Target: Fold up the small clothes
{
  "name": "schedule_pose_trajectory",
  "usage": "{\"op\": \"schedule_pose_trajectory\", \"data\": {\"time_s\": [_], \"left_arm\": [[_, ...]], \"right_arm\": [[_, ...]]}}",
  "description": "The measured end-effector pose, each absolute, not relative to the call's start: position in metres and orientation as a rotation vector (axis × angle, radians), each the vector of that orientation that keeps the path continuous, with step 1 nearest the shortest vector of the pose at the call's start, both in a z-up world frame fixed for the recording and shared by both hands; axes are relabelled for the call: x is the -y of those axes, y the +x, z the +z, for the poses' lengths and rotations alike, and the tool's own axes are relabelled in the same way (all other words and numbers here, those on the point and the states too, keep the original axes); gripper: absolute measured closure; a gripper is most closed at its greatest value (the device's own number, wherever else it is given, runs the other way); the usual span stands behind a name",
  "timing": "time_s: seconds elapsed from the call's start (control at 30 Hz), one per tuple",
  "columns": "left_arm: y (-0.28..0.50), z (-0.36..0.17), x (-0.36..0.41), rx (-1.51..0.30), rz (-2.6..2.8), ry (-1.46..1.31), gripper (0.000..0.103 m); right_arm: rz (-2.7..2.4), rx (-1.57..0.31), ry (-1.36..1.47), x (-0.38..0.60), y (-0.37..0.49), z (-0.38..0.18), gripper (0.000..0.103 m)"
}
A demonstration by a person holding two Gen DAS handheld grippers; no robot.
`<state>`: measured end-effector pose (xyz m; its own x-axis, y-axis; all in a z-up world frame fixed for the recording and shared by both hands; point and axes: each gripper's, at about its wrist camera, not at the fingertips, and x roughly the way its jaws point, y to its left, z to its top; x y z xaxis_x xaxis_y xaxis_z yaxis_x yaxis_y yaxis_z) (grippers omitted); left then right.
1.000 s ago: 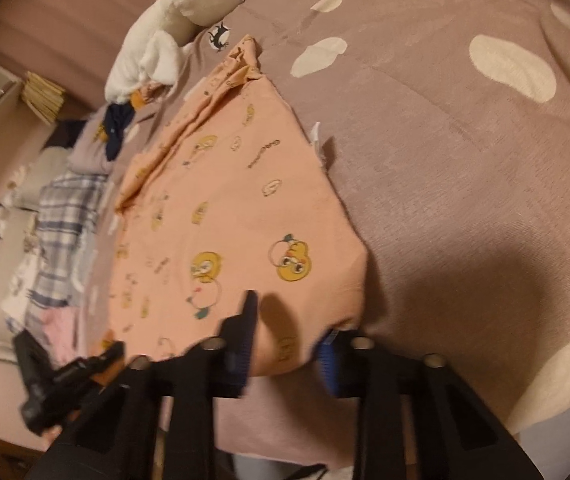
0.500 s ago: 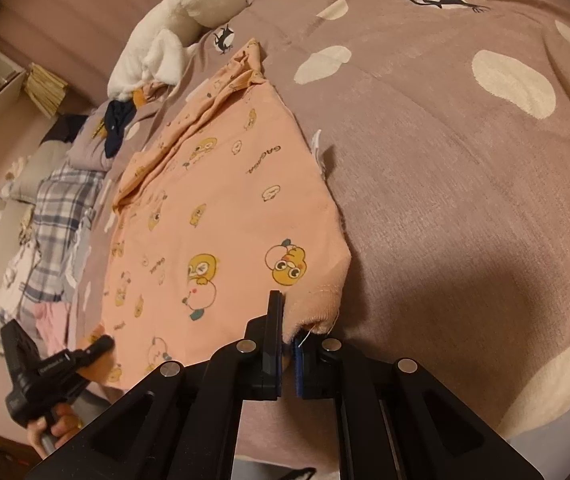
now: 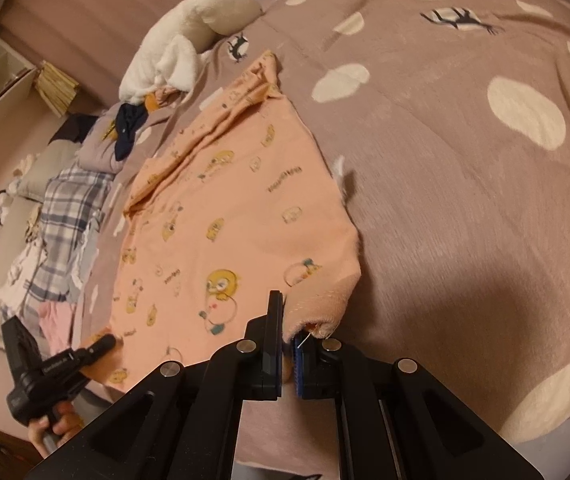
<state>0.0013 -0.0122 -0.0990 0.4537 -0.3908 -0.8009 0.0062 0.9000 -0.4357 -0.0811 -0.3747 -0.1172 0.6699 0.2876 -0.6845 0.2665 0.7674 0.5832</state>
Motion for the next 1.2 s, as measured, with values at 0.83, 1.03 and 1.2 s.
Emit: {"op": "schedule_pose_trajectory", "data": {"time_s": [0.83, 1.03, 1.2], "left_arm": [[0.020, -0.085, 0.005, -1.048, -0.297, -0.477, 0.097], [0.032, -0.085, 0.008, -1.044, -0.310, -0.526, 0.098], [0.045, -0.083, 0.006, -1.038, -0.310, -0.552, 0.099]], "right_arm": [[0.025, -0.804, 0.661, 0.370, -0.060, -0.095, 0.096], [0.026, -0.784, 0.665, 0.375, -0.049, -0.088, 0.096], [0.029, -0.782, 0.642, 0.377, -0.037, -0.080, 0.096]]}}
